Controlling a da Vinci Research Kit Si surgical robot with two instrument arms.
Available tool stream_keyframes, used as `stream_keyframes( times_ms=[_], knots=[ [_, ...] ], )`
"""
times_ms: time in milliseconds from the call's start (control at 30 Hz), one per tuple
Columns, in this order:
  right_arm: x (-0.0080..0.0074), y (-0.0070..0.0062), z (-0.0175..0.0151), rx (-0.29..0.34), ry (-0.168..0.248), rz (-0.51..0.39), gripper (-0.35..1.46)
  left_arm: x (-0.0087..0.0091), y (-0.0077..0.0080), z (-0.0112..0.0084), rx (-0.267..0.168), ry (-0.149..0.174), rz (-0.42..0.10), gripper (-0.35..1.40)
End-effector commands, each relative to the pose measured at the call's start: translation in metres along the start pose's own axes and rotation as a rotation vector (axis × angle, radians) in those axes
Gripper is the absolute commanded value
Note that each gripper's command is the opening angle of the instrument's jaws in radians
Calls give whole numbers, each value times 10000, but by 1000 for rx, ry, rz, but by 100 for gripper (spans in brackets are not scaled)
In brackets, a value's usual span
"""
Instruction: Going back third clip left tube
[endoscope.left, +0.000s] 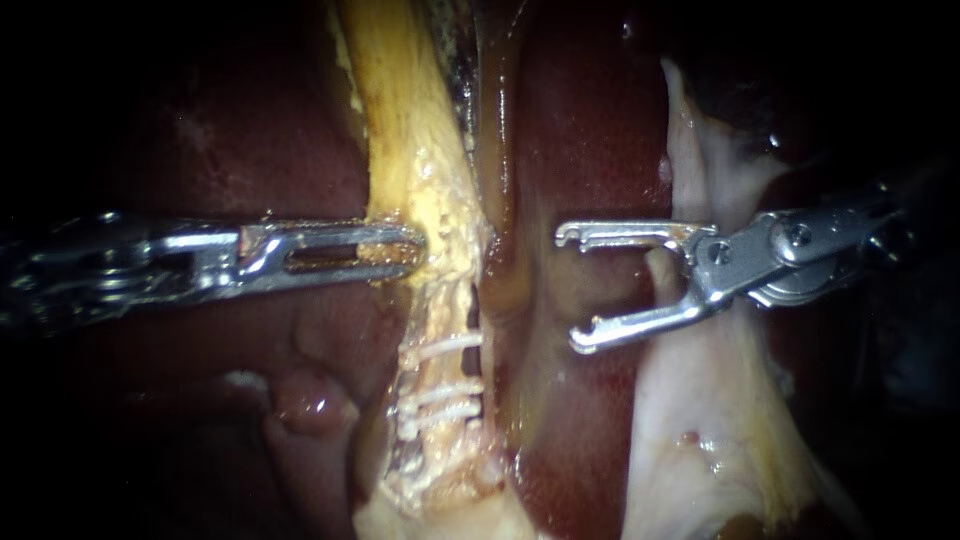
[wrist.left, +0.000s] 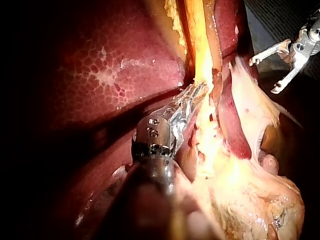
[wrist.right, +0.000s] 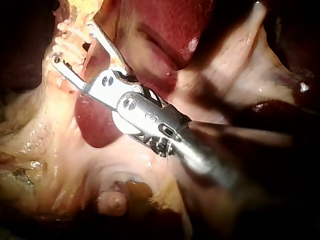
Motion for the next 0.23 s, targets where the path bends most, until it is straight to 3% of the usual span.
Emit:
stream_keyframes(
  times_ms=[33,233],
  knots=[
    [0,0,0,1,-1,0,55,0,0,0,0,0,0,-35],
    [0,0,0,1,-1,0,56,0,0,0,0,1,0,-35]
  ],
)
